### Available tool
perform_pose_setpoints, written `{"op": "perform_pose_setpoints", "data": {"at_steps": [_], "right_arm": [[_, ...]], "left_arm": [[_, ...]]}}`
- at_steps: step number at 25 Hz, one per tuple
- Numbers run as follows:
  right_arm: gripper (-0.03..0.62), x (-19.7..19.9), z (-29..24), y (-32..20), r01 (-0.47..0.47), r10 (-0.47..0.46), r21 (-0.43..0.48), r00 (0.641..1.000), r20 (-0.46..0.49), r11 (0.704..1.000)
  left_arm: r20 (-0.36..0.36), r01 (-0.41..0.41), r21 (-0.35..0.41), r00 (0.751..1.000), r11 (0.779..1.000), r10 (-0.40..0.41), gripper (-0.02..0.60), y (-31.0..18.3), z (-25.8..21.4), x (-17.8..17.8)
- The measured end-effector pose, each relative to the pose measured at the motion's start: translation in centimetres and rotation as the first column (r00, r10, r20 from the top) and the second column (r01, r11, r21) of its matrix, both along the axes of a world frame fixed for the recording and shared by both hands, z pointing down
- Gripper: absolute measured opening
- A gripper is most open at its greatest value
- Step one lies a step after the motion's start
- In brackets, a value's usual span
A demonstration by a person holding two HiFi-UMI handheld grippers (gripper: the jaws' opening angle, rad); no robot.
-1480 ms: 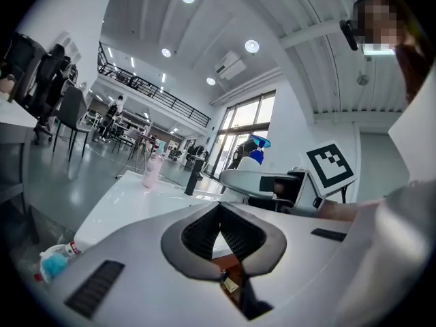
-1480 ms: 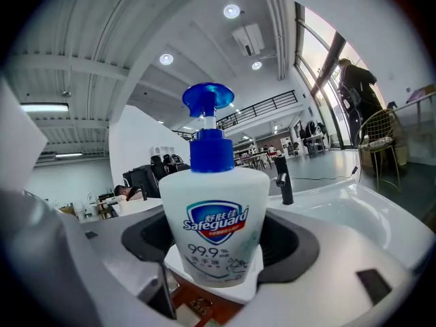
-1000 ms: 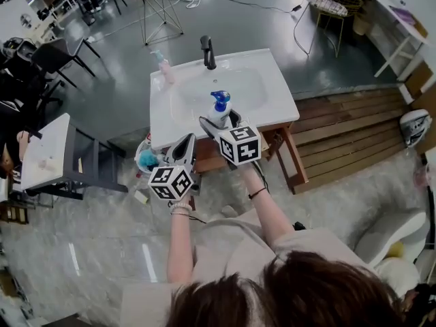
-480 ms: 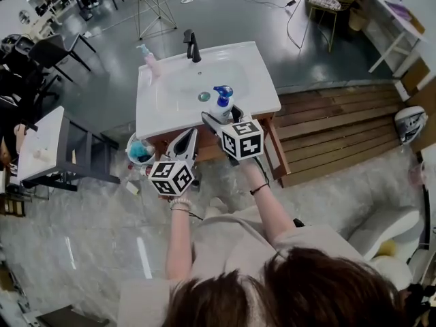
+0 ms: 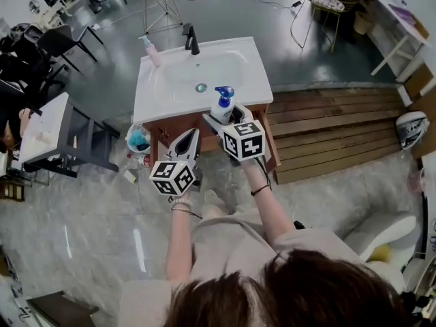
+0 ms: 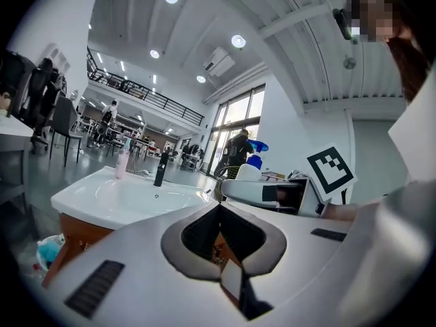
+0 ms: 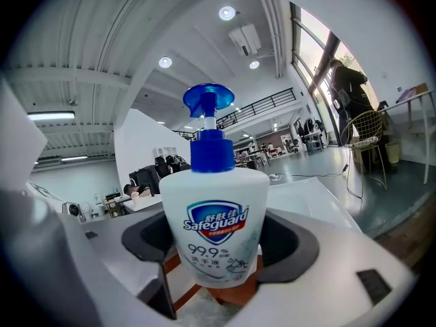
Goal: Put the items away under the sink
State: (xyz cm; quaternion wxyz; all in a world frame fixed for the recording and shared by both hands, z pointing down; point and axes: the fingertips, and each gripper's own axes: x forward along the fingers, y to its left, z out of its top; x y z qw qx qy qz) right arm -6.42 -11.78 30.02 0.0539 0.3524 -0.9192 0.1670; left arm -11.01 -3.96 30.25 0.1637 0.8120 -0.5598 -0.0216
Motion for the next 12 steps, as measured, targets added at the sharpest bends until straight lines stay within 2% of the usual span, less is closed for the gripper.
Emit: {"op": "perform_pose_setpoints", "data": {"at_steps": [6,12], "right_arm": [[0.367,1.1,0.6,2.5,0.02,-0.02,-0.01,1.0,-0.002,1.0],[0.367,1.8,1.2,4.0,0.016,-0.016,-0.031,1.0,-0.001,0.999]], "left_arm": [[0.0,0.024,-0.018,1.0,1.0,-0.024,0.0,2.9,0.8,1.6],[0.008,0.034,-0.045,0.999,0.998,-0.034,0.0,4.3,1.4,1.7]]}}
